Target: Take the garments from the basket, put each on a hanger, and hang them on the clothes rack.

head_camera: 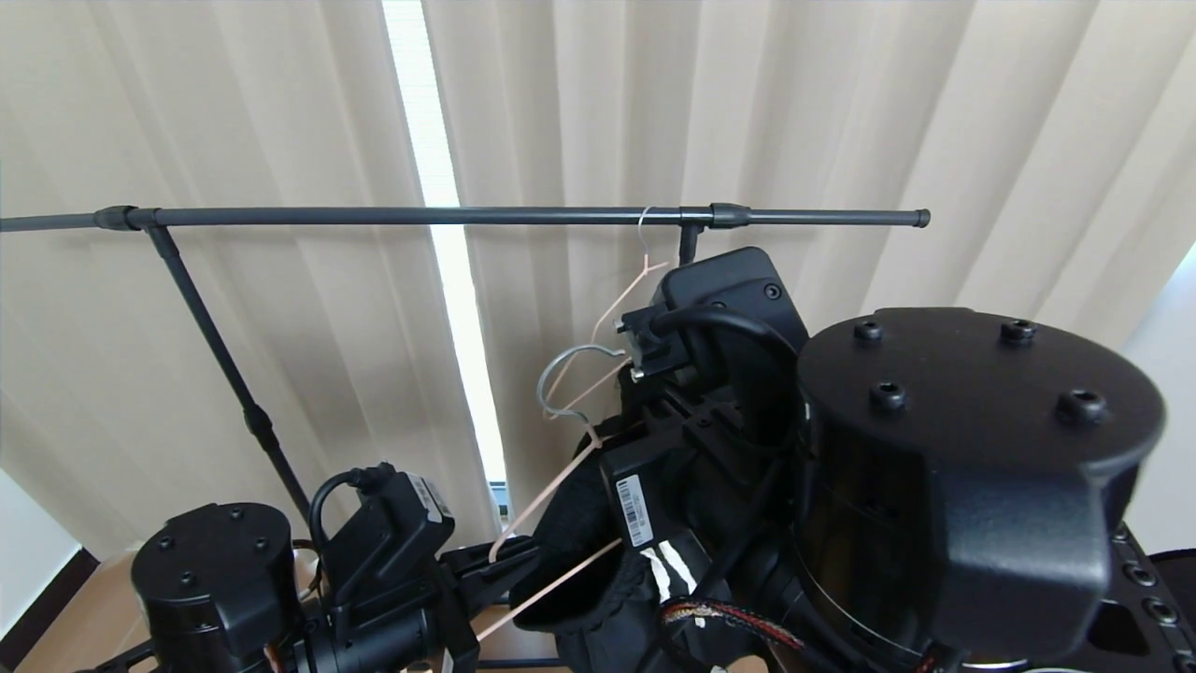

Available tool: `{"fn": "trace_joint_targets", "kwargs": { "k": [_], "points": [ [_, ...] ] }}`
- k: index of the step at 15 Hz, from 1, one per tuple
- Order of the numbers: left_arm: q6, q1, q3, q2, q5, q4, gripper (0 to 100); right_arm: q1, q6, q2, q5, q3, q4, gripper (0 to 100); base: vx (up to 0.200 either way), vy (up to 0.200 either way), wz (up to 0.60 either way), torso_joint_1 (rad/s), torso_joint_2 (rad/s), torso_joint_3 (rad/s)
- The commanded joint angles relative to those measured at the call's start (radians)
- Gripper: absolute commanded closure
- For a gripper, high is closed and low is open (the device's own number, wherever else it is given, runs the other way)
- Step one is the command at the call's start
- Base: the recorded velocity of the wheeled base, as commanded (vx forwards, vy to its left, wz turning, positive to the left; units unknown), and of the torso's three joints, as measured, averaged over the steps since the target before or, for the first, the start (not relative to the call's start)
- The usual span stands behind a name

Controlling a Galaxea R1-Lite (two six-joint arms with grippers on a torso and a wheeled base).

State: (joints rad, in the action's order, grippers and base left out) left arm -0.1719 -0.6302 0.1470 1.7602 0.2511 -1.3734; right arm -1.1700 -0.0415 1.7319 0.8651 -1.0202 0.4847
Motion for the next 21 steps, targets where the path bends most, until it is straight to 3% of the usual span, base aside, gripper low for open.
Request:
{"fn": "trace_joint_targets", "kwargs": {
  "k": [1, 2, 3, 7, 21],
  "points": [
    [0.000, -0.002, -0.007, 0.001, 0.001, -0.018, 100, 0.018, 0.000, -0.002, 0.000, 0.000, 0.000, 100, 0.000, 0.000, 0.00, 0.000, 0.00, 0.000],
    [-0.001, -0.002, -0.012, 0.001, 0.001, -0.029, 100, 0.020, 0.000, -0.002, 0.000, 0.000, 0.000, 100, 0.000, 0.000, 0.00, 0.000, 0.00, 0.000],
    [-0.001, -0.002, -0.012, 0.001, 0.001, -0.029, 100, 0.020, 0.000, -0.003, 0.000, 0.000, 0.000, 0, 0.000, 0.000, 0.00, 0.000, 0.00, 0.000],
    [-0.004, -0.003, -0.027, 0.004, 0.004, -0.070, 100, 0.124, 0.000, -0.009, -0.003, -0.008, 0.002, 0, 0.000, 0.000, 0.00, 0.000, 0.00, 0.000],
    [0.002, 0.014, -0.026, 0.015, 0.001, -0.104, 100, 0.081, 0.008, -0.022, -0.003, 0.017, -0.003, 0, 0.000, 0.000, 0.00, 0.000, 0.00, 0.000]
  ]
}}
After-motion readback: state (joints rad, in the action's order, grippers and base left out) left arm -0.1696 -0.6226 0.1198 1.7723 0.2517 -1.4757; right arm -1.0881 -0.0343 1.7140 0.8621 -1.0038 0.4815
